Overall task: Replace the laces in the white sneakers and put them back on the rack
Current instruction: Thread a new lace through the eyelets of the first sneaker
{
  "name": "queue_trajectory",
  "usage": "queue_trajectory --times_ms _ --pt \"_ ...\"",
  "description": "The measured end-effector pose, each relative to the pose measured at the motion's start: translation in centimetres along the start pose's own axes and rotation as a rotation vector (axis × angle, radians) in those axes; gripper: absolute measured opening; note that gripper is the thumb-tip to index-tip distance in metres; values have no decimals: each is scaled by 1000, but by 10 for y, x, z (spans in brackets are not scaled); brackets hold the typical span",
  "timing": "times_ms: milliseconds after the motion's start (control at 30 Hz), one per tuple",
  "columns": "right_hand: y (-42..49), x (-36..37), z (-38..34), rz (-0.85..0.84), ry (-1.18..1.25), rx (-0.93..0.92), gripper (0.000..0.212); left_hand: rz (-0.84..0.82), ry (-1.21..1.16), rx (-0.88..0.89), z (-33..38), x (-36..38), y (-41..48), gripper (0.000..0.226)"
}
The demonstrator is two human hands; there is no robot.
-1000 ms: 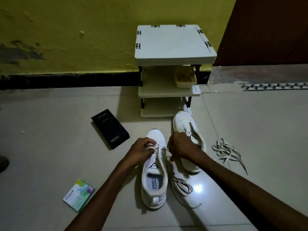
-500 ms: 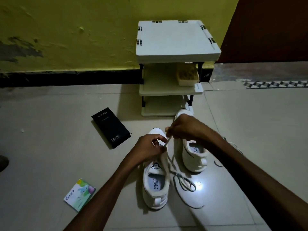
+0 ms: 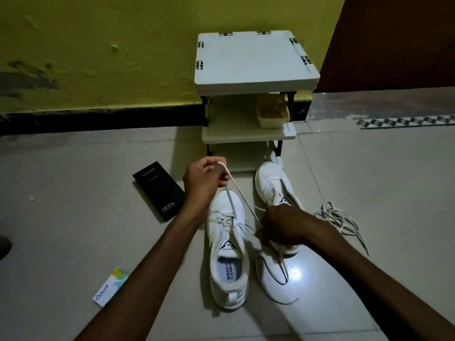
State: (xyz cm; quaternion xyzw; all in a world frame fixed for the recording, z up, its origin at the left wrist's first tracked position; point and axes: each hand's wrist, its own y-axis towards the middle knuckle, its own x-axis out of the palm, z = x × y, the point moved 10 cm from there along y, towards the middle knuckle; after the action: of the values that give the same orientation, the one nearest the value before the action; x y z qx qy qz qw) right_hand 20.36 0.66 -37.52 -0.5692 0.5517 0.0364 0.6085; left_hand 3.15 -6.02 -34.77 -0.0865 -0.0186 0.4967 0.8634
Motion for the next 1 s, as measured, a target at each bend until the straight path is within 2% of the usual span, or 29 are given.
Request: queue_trajectory --times_ms 67,100,167,233,333,400,500,567,633,700,733,767,833,933,1000 --pt "-1 3 -2 -35 80 -36 21 -51 -24 -40 -8 6 -3 17" --pt "-1 -4 -6 21 212 -88 24 -76 -27 -66 -12 9 -5 24" --pt "-4 -26 -9 196 643 -185 33 -158 -19 -136 -26 17 -12 30" --pt "-6 -46 -7 337 1034 -246 35 -308 -18 -194 -40 31 -25 25" --pt "-4 -62 -1 449 1289 -270 36 -578 59 -190 -49 53 -56 36" --pt "0 -67 3 486 1392 -278 35 -684 124 -142 -49 58 -72 40" --pt "3 -76 8 572 1507 -275 32 -679 79 -124 -56 49 -72 34" --pt "7 -81 10 587 1568 -269 32 -562 53 -144 -63 31 -59 33" --pt "13 -81 11 561 1431 -194 31 -453 137 -142 -67 12 -46 32" --pt "23 -71 15 525 902 -35 30 -418 294 -104 -68 -1 -38 36" --pt "28 -67 13 523 616 13 29 -422 359 -77 -66 -4 -36 38" --pt "28 -66 8 560 429 19 25 -427 420 -52 -63 -6 -35 37" --pt "24 -64 -9 617 433 -90 11 -432 534 5 -56 -4 -36 33" --pt "28 -53 -39 517 592 -312 24 -444 720 98 -46 5 -39 25" --pt "38 -45 -48 416 554 -338 28 -459 794 115 -42 8 -40 23"
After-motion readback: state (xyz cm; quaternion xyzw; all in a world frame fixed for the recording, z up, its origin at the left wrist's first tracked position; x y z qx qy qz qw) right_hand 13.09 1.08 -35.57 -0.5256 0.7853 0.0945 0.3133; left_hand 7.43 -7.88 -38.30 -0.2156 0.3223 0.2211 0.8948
